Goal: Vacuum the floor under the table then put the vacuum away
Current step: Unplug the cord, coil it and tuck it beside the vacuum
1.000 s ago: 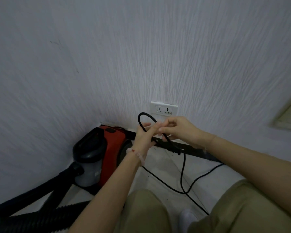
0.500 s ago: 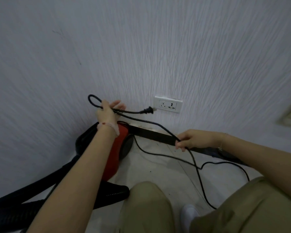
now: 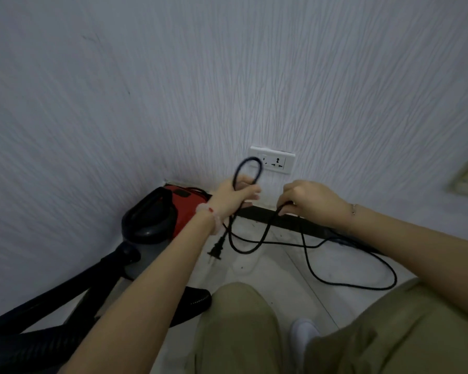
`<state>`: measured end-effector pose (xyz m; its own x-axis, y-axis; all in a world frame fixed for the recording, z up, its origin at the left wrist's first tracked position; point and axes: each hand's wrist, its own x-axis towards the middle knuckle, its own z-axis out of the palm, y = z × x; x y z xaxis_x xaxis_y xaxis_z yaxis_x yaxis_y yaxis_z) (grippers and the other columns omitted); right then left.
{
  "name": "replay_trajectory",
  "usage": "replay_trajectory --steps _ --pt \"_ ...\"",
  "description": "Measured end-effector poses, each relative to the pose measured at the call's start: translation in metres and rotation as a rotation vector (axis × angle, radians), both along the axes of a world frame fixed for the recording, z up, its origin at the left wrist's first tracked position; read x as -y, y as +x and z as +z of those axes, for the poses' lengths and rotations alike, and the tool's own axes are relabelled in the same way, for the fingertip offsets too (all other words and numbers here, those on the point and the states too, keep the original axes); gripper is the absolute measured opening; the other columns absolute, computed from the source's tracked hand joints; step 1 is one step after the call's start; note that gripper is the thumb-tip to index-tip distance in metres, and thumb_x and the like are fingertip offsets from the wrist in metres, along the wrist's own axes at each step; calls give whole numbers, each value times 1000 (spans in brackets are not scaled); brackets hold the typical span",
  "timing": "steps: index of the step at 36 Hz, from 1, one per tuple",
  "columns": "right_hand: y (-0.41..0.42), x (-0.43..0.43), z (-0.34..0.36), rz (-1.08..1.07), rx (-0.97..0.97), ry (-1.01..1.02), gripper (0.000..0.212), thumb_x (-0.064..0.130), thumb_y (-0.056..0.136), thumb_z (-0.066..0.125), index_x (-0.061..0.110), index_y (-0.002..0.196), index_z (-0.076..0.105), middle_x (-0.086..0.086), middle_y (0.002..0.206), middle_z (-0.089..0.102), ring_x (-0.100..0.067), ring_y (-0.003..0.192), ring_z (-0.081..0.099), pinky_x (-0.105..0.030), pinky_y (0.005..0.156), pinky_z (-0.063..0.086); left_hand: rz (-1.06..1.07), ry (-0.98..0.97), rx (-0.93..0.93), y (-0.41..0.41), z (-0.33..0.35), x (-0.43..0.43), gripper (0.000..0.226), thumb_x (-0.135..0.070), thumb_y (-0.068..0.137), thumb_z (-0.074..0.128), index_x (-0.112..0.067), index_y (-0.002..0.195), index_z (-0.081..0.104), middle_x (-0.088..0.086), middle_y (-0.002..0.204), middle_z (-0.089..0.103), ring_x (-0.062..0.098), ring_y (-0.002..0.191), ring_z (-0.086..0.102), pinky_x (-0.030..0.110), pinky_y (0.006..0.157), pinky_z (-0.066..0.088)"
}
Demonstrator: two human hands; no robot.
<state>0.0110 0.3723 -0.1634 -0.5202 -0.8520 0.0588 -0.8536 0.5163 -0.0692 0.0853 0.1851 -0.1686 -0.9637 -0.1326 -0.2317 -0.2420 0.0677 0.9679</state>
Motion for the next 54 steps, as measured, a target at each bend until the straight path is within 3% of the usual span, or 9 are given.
replay_trajectory --steps 8,13,23,26,33,40,44,49,54 --pt "0 0 16 -352 -70 -100 45 61 78 58 16 73 63 3 63 58 -14 59 54 -24 47 34 -237 -26 60 -3 8 -33 20 -17 90 64 -23 104 51 -1 83 68 11 75 65 33 77 56" --pt "-4 -6 22 -381 489 -314 36 48 77 68 13 71 64 -4 61 54 -12 56 43 -25 54 34 -200 -201 73 -1 12 -24 17 -19 86 67 -15 101 61 -5 61 45 7 54 41 19 49 38" --pt "-11 -27 15 -391 874 -278 12 16 91 59 16 99 67 3 91 68 -7 88 64 -11 77 44 327 861 -313 -17 38 16 17 -13 95 53 -14 78 55 -11 38 36 0 30 29 12 32 24" --pt "-12 -32 12 -415 908 -320 18 12 96 49 12 105 64 -2 85 64 -15 86 63 -22 85 51 433 928 -341 -22 46 28 21 -18 96 53 -17 75 53 -11 38 36 1 29 29 11 32 25" --pt "-2 -15 34 -380 628 -568 30 17 99 42 18 123 60 4 68 47 -8 61 42 -13 55 38 346 456 -59 -8 36 8 22 -11 87 67 -11 109 67 -6 66 58 0 40 43 15 46 45" --pt "34 14 35 -66 378 -282 29 19 97 47 18 120 65 9 89 64 2 70 49 -7 68 38 240 619 -87 -1 36 -17 22 -17 84 68 -14 105 62 5 99 62 8 67 57 21 66 51" --pt "41 24 31 -171 479 -321 25 20 97 48 11 102 70 11 66 55 -1 56 44 -10 52 35 144 706 -104 -1 34 -15 36 -8 84 65 -11 119 57 2 86 58 9 74 54 23 73 48" --pt "29 18 33 -438 816 -484 24 16 96 46 10 91 69 2 67 46 -10 57 38 -20 54 33 180 823 -121 8 30 -8 25 2 95 43 -8 107 62 8 101 68 18 101 60 34 104 43" --pt "27 6 31 -403 909 -358 28 18 98 43 11 91 69 1 67 45 -11 54 35 -20 51 33 151 778 -125 12 33 -6 29 -4 97 47 -14 122 57 6 117 66 19 112 59 34 107 41"
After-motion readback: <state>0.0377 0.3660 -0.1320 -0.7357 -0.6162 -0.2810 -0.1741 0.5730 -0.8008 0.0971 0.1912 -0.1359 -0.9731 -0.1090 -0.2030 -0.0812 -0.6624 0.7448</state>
